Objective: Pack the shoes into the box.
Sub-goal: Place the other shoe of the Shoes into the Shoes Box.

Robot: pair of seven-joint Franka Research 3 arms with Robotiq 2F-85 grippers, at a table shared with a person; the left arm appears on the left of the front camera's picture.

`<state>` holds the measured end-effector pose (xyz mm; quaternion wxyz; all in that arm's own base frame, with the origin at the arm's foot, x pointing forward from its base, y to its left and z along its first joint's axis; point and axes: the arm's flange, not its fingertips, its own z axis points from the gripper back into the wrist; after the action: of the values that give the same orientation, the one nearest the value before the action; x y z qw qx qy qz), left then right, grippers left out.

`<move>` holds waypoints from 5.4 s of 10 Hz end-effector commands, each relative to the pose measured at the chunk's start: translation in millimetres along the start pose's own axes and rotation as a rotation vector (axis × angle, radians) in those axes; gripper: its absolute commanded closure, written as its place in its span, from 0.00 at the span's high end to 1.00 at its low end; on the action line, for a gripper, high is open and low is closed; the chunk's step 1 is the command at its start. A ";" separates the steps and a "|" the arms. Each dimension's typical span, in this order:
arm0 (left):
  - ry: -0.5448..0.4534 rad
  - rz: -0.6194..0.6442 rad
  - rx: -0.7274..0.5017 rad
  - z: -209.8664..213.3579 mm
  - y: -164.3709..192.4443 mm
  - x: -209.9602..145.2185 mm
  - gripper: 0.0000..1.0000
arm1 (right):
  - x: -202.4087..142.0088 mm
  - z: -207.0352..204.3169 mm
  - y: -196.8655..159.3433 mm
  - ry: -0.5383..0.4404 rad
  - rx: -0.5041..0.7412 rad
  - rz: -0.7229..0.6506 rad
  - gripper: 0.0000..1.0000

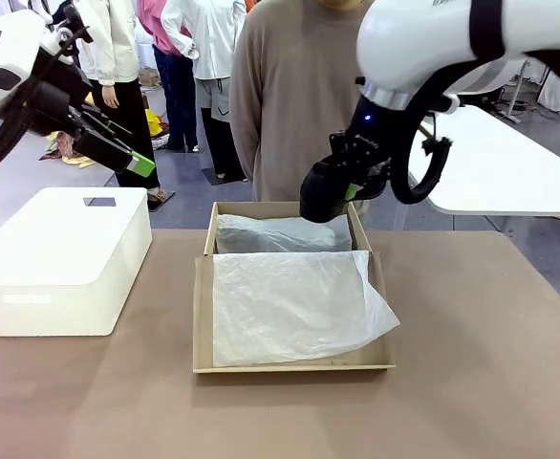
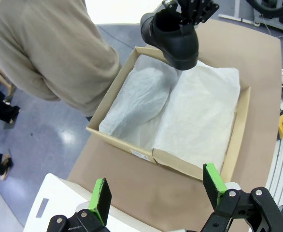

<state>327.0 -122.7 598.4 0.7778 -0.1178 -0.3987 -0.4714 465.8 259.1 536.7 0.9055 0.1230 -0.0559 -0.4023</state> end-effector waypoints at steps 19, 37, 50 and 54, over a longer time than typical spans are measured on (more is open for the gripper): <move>-0.007 0.001 -0.008 0.8 0.3 -1.0 1.00 | -94.2 -17.2 80.4 -0.047 -0.114 -0.544 0.00; -0.007 0.001 -0.008 0.8 0.3 -1.0 1.00 | -119.3 -78.5 122.8 -0.042 -0.062 -0.790 0.00; -0.007 0.001 -0.008 0.8 0.3 -1.0 1.00 | -105.3 -120.9 125.9 -0.126 -0.117 -0.738 0.00; -0.007 0.001 -0.008 0.8 0.3 -1.0 1.00 | -106.9 -136.5 129.8 -0.144 -0.145 -0.758 0.00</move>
<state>327.0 -122.6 598.5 0.7778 -0.1178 -0.3987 -0.4713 509.6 440.4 431.7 0.7021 0.0465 -0.0233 -0.7102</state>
